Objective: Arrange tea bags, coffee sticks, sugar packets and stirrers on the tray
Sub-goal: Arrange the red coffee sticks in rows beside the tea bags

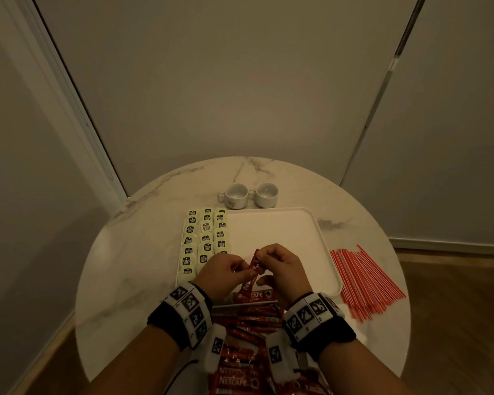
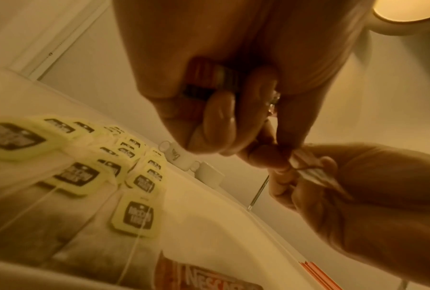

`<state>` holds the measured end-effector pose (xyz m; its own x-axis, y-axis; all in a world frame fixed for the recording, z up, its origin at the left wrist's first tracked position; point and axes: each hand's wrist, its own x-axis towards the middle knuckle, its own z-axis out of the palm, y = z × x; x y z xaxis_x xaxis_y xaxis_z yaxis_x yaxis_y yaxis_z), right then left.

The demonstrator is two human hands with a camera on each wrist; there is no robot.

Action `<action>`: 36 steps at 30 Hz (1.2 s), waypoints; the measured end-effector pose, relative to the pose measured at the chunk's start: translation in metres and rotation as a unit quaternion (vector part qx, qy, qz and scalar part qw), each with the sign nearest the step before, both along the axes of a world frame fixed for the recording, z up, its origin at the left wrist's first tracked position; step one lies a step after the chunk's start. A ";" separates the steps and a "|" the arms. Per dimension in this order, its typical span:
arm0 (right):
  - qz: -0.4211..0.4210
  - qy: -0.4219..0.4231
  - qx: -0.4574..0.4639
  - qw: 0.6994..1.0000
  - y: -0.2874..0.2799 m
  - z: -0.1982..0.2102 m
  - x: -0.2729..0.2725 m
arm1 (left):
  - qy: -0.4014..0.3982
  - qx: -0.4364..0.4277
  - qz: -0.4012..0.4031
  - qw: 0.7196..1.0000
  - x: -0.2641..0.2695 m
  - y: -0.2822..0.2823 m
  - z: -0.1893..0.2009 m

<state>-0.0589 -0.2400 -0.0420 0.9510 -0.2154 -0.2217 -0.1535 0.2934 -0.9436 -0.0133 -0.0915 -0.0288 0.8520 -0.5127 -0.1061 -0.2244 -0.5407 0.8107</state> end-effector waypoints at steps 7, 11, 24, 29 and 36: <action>-0.017 0.005 0.064 0.998 -0.010 -0.004 0.007 | 0.037 -0.011 -0.010 0.999 0.001 0.015 -0.007; 0.038 0.042 0.032 0.998 -0.019 -0.006 0.010 | 0.044 -0.035 0.038 0.998 0.007 0.022 -0.002; 0.111 0.034 -0.173 0.978 -0.042 0.005 0.026 | 0.043 -0.045 0.069 0.996 0.014 0.012 0.007; 0.186 -0.008 -0.345 0.920 -0.032 0.013 0.033 | 0.009 0.004 0.049 0.999 0.019 0.008 0.000; 0.251 0.025 -0.376 0.891 -0.029 0.014 0.042 | 0.008 -0.023 0.085 0.996 0.015 0.014 0.000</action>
<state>-0.0165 -0.2685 -0.0277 0.9625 0.1288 -0.2389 -0.1346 -0.5376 -0.8324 0.0016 -0.0774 -0.0291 0.9250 -0.3663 -0.1008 -0.1191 -0.5316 0.8386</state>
